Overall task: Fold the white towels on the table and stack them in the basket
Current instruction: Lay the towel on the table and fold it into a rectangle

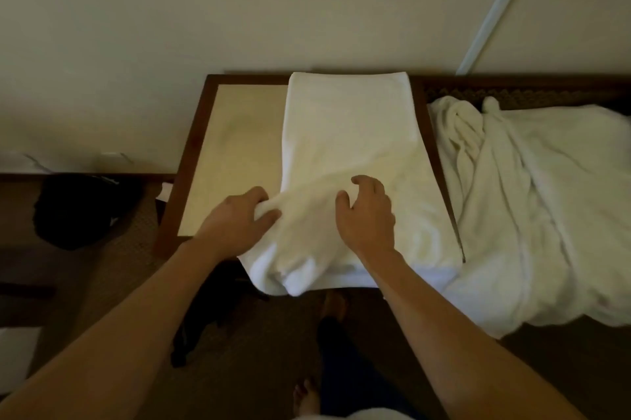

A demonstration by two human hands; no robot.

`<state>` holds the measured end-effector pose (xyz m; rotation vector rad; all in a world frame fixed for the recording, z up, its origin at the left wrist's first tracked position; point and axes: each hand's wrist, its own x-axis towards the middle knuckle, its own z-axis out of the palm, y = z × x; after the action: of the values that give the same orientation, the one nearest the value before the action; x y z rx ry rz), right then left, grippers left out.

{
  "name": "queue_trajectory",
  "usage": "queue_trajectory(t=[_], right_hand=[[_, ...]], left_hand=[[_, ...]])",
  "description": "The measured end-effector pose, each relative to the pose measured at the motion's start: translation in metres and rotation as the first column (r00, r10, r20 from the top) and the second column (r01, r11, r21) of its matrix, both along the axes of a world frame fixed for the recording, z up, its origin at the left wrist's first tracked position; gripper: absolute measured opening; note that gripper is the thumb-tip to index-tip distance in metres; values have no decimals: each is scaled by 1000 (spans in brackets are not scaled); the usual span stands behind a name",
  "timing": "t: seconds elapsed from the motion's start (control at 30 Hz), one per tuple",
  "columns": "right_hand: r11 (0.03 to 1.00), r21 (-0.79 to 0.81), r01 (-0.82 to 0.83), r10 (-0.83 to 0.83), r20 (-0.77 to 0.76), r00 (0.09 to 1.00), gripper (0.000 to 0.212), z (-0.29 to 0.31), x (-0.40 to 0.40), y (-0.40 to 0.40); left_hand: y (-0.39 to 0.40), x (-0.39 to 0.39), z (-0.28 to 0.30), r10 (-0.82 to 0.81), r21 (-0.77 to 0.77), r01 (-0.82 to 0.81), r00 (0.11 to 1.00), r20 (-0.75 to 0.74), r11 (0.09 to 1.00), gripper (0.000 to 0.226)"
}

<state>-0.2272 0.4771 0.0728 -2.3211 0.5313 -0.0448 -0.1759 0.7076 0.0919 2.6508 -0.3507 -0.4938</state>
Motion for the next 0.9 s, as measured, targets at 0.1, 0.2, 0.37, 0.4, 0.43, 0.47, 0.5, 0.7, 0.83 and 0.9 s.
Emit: queue_trajectory(t=[0.1,0.2,0.37,0.4,0.43,0.47,0.5,0.7,0.83,0.9], right_hand=[[798,543,261,-149,-243,959,48,19,-30,12],[658,667,350,-111,-374,921,50,30,-65,14],[715,600,359,-212,-302,929,12,17,-116,-12],[692,623,364,-213,-306,928,9,13,-126,-22],[659,653,372,-213,-312,926,9,8,-135,-31],[638,673,375,-219,-308,926,12,4,-143,-39],[626,685,372,-229,-295,928,16,2,-149,-46],[466,796,386,-275,-285,918,17,-12,-165,-79],[415,839,351,-221,-281,934,29,-22,-169,-95],[412,840,353,-225,-282,933,25,-24,-169,-102]], left_hand=[[-25,-63,18,-63,-103,67,997,45,992,22],[-56,-122,20,-165,-214,167,986,31,962,15],[-78,-173,5,-199,-319,158,975,-97,934,22],[-74,-177,-1,-118,-344,72,986,-117,936,24],[-69,-180,-8,8,-383,-67,988,-153,921,23],[-63,-179,-17,169,-412,-239,965,-198,879,21],[-56,-176,-27,340,-413,-417,907,-248,810,17],[-42,-133,-75,694,-241,-816,574,-434,525,37],[-53,-120,-101,470,-249,-848,477,-743,468,61],[-56,-127,-109,393,-176,-815,440,-807,552,64]])
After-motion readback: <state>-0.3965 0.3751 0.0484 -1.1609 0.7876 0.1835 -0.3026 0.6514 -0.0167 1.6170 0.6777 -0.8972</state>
